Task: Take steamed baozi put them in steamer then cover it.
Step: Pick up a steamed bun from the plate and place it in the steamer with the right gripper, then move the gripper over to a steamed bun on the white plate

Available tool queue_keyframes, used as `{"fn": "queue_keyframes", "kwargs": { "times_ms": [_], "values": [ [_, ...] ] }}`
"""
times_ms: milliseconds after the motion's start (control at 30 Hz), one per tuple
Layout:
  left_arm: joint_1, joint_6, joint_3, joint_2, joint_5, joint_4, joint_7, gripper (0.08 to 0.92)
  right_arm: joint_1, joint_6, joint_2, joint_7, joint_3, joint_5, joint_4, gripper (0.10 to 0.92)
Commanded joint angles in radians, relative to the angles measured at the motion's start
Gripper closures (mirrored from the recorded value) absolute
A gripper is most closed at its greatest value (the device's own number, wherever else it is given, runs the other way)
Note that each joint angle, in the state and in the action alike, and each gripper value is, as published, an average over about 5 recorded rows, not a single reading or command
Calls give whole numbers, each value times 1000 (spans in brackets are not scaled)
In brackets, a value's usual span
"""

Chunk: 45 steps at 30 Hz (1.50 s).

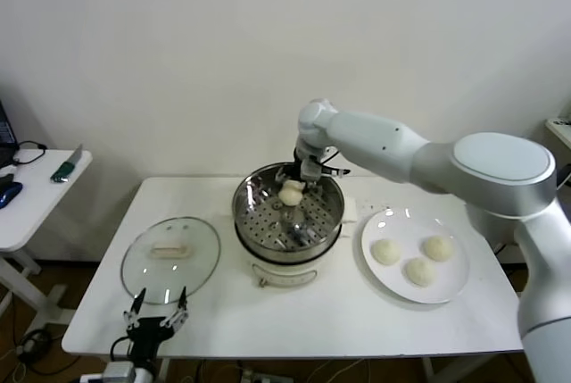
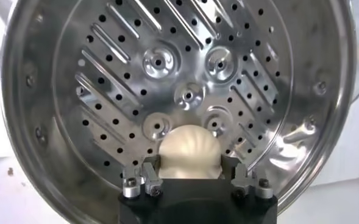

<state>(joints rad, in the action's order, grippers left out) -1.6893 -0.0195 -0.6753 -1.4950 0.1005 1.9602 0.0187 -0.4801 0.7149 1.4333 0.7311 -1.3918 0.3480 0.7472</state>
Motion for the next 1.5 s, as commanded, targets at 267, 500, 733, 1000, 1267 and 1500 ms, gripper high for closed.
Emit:
{"fn": "queue_keyframes", "kwargs": {
  "times_ms": [267, 500, 733, 1000, 1267, 1500],
  "values": [
    [0, 1, 4, -6, -2, 9, -12, 177, 2, 9, 10, -20, 2, -8, -27, 213],
    [-4, 0, 6, -6, -10, 15, -11, 177, -140, 10, -61, 39, -65, -205, 79, 203],
    [-3, 4, 8, -5, -11, 13, -14, 177, -359, -135, -178, 167, -282, -674, 153, 203],
    [-10, 9, 12, -1, -10, 20, -14, 177, -467, -560, -435, 317, -451, -960, 333, 203],
    [-10, 10, 14, -1, -12, 18, -13, 177, -422, -811, -634, 276, -490, -942, 541, 203],
    [-12, 14, 14, -1, -15, 20, -13, 177, -250, -919, -710, 218, -395, -882, 564, 203]
  ]
}}
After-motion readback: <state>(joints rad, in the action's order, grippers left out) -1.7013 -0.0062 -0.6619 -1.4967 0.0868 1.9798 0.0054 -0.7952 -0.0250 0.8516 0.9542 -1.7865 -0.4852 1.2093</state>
